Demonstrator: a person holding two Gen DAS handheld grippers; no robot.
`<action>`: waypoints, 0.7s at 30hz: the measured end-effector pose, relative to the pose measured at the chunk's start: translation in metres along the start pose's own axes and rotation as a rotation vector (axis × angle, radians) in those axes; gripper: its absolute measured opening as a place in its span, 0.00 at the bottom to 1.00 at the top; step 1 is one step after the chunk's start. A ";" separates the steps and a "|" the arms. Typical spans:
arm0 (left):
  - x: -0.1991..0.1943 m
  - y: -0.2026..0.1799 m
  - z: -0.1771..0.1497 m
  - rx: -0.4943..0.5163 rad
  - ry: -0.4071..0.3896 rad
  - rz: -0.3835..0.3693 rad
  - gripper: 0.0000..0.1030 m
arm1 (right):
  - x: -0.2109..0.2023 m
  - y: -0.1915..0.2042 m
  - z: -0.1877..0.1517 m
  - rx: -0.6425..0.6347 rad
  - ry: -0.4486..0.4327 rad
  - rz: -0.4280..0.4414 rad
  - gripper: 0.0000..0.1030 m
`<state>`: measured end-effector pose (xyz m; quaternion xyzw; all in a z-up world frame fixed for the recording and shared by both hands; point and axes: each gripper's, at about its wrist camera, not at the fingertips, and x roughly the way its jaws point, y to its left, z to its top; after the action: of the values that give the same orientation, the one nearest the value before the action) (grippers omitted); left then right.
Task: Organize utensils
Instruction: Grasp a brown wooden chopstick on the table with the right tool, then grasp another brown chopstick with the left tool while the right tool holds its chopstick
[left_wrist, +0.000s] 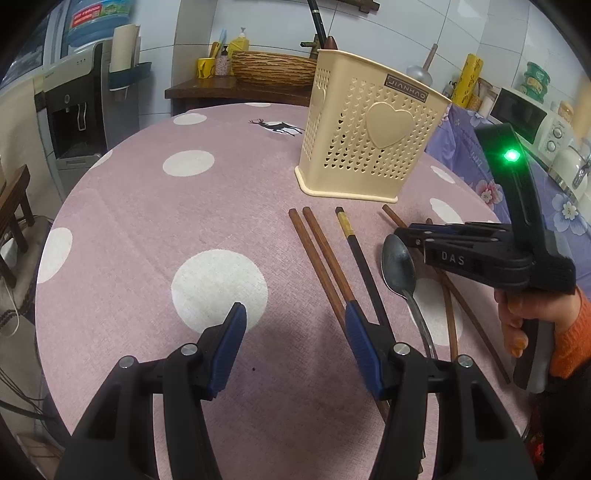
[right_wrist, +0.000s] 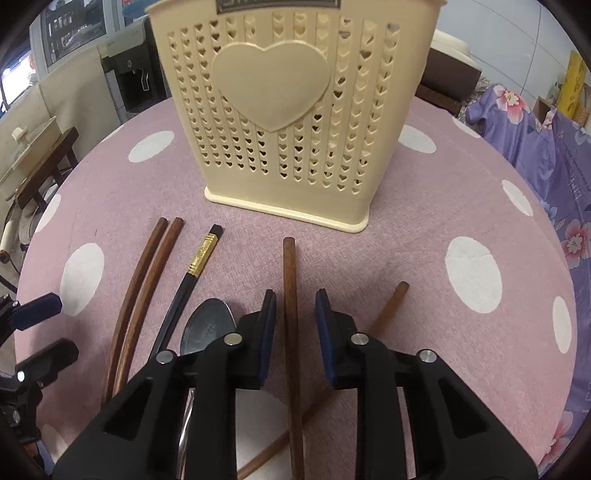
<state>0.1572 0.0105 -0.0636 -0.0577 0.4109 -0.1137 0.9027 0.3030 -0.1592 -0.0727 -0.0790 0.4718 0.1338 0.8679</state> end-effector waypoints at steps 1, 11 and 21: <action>0.001 -0.001 0.000 0.002 0.002 0.001 0.54 | 0.000 -0.001 0.001 0.007 -0.002 0.007 0.18; 0.010 -0.009 0.008 0.028 0.009 0.005 0.54 | -0.019 -0.012 0.000 0.071 -0.073 0.065 0.08; 0.036 -0.017 0.033 0.040 0.034 0.060 0.41 | -0.100 -0.010 -0.019 0.114 -0.274 0.085 0.08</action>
<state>0.2028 -0.0143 -0.0648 -0.0255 0.4255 -0.0960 0.8995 0.2389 -0.1898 0.0004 0.0094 0.3586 0.1532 0.9208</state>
